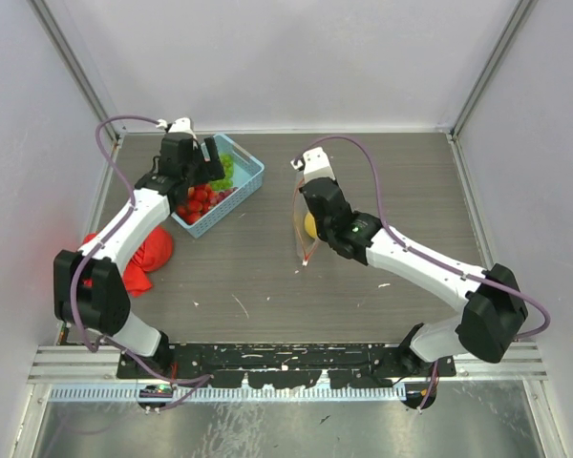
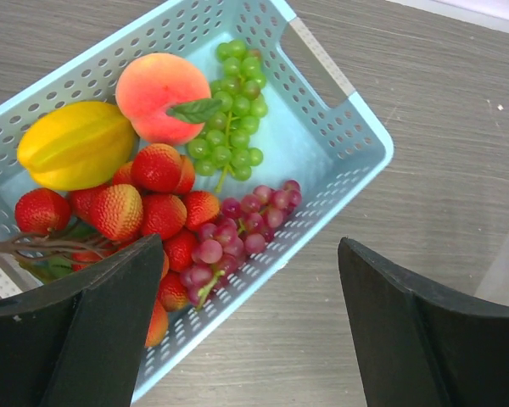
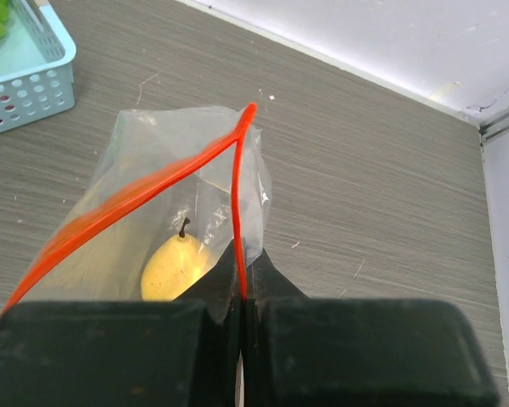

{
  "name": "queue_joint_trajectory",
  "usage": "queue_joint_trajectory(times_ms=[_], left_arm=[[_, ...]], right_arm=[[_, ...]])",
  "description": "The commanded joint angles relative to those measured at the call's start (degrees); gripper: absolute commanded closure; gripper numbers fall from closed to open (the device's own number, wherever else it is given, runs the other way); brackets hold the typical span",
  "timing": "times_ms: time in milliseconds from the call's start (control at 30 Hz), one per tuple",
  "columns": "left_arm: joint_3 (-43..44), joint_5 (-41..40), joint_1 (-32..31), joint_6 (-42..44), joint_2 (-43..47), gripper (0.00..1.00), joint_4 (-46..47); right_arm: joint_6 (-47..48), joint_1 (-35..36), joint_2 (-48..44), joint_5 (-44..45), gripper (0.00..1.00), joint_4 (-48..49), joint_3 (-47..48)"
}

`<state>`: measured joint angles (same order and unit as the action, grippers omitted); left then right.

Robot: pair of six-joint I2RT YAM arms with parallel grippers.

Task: Place the food in the zip-top bag and seal the zipper
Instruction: Pick up the fake fruit from the bin.

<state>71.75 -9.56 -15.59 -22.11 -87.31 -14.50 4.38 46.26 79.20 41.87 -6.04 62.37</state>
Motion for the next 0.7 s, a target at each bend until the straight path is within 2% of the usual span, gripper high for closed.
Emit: queue_joint_trajectory(times_ms=[0, 367, 600, 667], left_arm=[[4.3, 2.5, 2.3, -0.2, -2.9, 0.15, 0.2], [12.6, 3.0, 3.7, 2.2, -12.2, 0.16, -3.5], [20.2, -3.5, 4.6, 3.4, -19.8, 0.13, -7.8], [23.1, -5.5, 5.1, 3.4, -22.7, 0.08, -9.1]], right_arm=[[-0.7, -0.2, 1.0, -2.0, 0.99, 0.7, 3.0], [-1.1, -0.2, 2.2, -4.9, 0.99, -3.1, 5.4], [-1.1, -0.2, 2.2, -5.4, 0.99, -3.4, 5.5], [-1.1, -0.2, 2.2, -5.5, 0.99, -3.4, 5.3]])
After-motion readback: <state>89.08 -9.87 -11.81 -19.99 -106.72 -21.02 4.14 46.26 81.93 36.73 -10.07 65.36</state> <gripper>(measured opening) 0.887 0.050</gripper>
